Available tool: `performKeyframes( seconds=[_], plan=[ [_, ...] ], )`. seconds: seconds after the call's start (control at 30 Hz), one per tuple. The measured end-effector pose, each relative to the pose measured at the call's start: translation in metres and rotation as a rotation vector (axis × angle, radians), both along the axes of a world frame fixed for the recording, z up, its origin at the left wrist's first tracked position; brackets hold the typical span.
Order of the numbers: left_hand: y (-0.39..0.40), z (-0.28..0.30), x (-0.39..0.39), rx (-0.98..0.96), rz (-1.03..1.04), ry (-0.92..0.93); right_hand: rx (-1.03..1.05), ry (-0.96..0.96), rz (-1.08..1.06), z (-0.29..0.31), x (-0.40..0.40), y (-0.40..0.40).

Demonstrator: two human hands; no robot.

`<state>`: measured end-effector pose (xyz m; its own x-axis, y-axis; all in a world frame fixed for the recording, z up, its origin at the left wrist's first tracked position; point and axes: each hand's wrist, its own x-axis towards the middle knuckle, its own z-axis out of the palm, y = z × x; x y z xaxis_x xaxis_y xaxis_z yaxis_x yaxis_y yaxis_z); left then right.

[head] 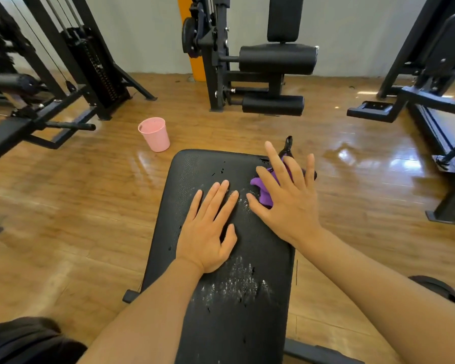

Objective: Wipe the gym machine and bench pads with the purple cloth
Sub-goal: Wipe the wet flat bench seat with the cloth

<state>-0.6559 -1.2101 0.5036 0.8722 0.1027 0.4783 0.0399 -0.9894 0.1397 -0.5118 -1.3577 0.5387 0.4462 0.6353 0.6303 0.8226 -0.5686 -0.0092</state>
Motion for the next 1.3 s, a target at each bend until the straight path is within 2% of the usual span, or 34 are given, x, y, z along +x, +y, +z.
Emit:
performKeyframes(
  seconds=[0.13,0.37,0.63,0.8,0.93,1.3],
  plan=[
    [0.002,0.0,0.0,-0.008,0.002,0.006,-0.037,-0.016,-0.062,-0.001,-0.007,0.003],
    [0.002,-0.001,-0.001,-0.032,-0.014,0.0,-0.083,-0.035,0.172,0.003,0.001,-0.017],
    [0.003,-0.003,-0.001,-0.064,-0.039,-0.026,-0.191,-0.011,-0.246,0.022,-0.004,-0.004],
    [0.003,-0.004,-0.001,-0.074,-0.025,0.003,-0.041,0.217,-0.321,0.007,-0.012,0.014],
    [0.003,-0.005,-0.001,-0.073,-0.033,-0.006,0.071,0.195,-0.323,-0.003,-0.019,0.017],
    [0.003,-0.004,-0.001,-0.101,-0.032,0.02,0.08,0.125,-0.162,0.003,-0.011,0.018]
  ],
)
